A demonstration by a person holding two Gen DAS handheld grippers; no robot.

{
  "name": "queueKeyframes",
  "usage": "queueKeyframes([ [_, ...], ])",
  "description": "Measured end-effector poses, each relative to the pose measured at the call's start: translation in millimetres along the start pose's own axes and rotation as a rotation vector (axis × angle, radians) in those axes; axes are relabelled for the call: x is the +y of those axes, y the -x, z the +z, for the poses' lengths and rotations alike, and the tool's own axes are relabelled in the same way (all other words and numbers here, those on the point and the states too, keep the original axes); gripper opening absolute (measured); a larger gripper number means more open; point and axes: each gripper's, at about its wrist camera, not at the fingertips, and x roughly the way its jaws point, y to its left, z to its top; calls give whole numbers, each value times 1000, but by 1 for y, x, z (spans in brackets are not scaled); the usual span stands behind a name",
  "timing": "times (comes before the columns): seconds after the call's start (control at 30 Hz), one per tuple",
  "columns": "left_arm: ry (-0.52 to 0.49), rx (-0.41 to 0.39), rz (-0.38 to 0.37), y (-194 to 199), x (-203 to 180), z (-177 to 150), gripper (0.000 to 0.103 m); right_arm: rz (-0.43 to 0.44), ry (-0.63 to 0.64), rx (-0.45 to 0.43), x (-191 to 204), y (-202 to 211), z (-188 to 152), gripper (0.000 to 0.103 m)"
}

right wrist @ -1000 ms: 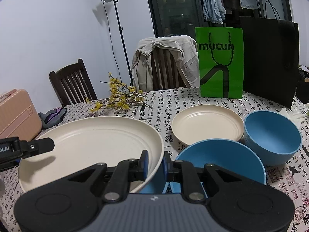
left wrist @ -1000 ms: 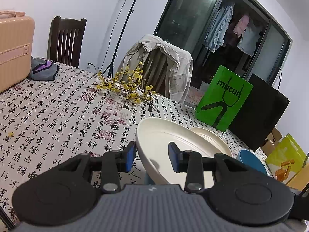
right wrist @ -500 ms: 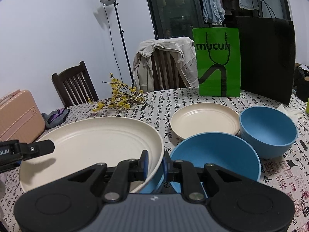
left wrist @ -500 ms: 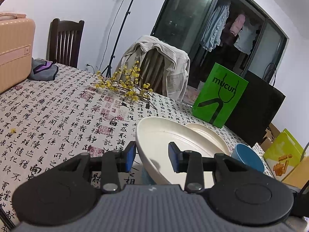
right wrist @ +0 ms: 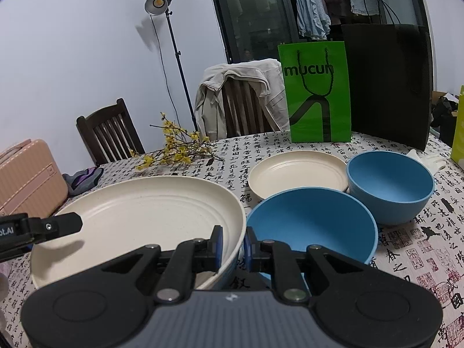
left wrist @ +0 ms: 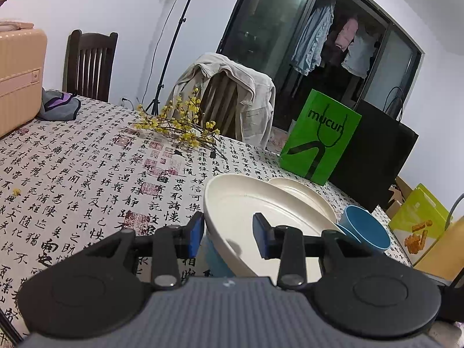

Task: Organize plates and bowls
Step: 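Carry the held cream plate toward the blue bowls with both grippers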

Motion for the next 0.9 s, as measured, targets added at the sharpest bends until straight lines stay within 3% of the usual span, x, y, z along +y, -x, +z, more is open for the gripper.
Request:
queueKeyframes([
  [0.9, -32, -20, -55, 17, -6, -19, 37, -14, -34, -72, -6, 29, -20, 15],
])
